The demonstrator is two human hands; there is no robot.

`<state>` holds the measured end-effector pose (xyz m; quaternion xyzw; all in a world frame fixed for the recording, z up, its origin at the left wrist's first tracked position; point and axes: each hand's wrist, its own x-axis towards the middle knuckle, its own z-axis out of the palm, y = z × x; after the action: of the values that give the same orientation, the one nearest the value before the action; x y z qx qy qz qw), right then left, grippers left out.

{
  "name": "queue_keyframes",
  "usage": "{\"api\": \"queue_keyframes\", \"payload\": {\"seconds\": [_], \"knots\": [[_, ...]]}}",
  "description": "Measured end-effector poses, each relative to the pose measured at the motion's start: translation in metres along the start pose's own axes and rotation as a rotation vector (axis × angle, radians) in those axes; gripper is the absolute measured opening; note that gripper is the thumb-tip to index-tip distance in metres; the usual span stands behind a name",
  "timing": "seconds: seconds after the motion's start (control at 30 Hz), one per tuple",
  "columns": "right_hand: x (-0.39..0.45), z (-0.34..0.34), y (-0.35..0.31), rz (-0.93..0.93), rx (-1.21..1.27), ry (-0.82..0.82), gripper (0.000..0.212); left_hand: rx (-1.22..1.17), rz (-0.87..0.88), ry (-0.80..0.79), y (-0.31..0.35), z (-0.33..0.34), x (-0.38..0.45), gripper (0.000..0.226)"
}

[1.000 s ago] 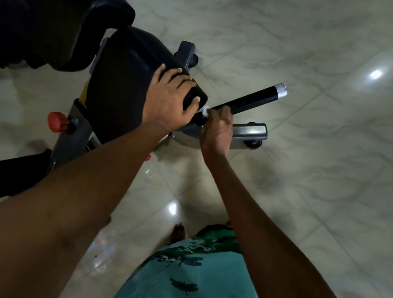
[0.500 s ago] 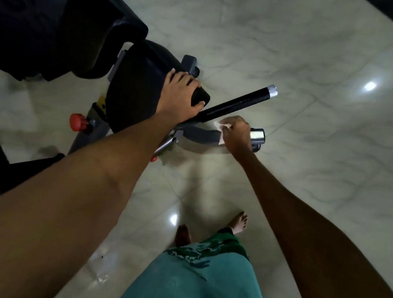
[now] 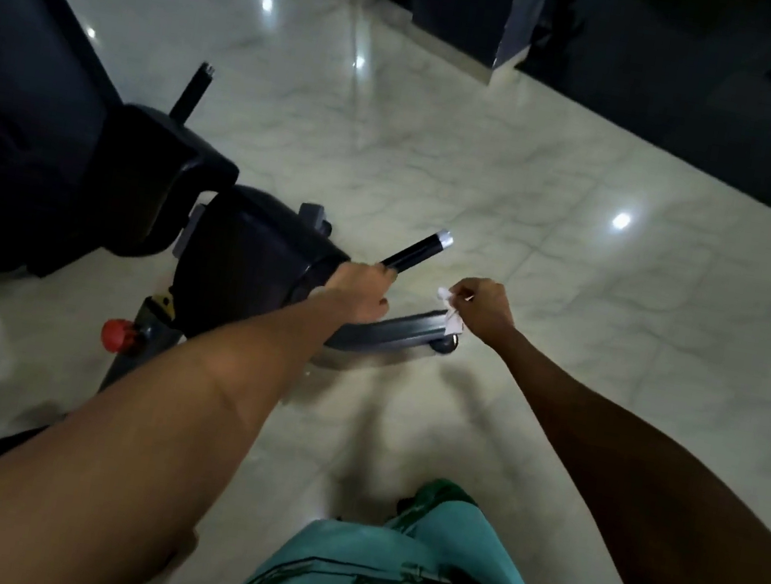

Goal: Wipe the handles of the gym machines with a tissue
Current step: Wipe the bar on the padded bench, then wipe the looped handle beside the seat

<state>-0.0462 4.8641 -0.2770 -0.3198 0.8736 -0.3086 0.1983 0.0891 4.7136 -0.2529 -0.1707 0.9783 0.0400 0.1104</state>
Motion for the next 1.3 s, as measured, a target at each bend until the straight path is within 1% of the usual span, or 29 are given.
{"api": "queue_keyframes", "payload": {"seconds": [0.07,0.13,0.2,0.33,0.43,0.53,0.63,0.67,0.8,0.97,1.03,1.1,1.17,1.3], "knots": [[0.004,-0.013,0.004,0.019,-0.108,-0.023,0.016,0.049,0.087,-0.061,0.014,-0.007,0.008,0.033],[0.009,-0.030,0.009,0.003,-0.220,-0.054,0.019,0.036,0.132,-0.102,0.027,-0.015,0.021,0.027],[0.014,-0.046,0.015,0.006,-0.244,-0.052,0.021,-0.003,0.154,-0.113,0.040,-0.024,0.035,0.025],[0.031,-0.082,0.036,0.089,-0.179,0.021,0.014,-0.039,0.169,-0.092,0.069,-0.046,0.067,0.028],[0.043,-0.107,0.055,0.164,-0.077,0.134,0.029,-0.026,0.207,-0.115,0.089,-0.059,0.095,0.025],[0.044,-0.133,0.071,0.240,0.034,0.245,0.029,-0.014,0.275,-0.132,0.114,-0.071,0.126,0.024],[0.037,-0.156,0.093,0.285,0.072,0.347,0.017,0.036,0.379,-0.155,0.147,-0.082,0.153,0.025],[0.033,-0.163,0.100,0.298,0.086,0.375,0.017,0.055,0.411,-0.165,0.159,-0.083,0.162,0.025],[0.015,-0.189,0.131,0.396,0.117,0.457,0.030,0.106,0.548,-0.199,0.213,-0.089,0.194,0.023],[-0.014,-0.223,0.176,0.529,0.137,0.594,0.036,0.170,0.746,-0.227,0.286,-0.092,0.227,0.022],[-0.026,-0.238,0.189,0.555,0.142,0.642,0.037,0.195,0.821,-0.236,0.315,-0.092,0.238,0.021],[-0.040,-0.251,0.204,0.602,0.141,0.684,0.035,0.235,0.911,-0.242,0.344,-0.094,0.248,0.021],[-0.056,-0.264,0.217,0.686,0.113,0.705,0.028,0.307,1.000,-0.254,0.374,-0.094,0.258,0.023],[-0.092,-0.285,0.233,0.849,0.076,0.725,0.021,0.460,1.112,-0.333,0.435,-0.095,0.267,0.033]]}}
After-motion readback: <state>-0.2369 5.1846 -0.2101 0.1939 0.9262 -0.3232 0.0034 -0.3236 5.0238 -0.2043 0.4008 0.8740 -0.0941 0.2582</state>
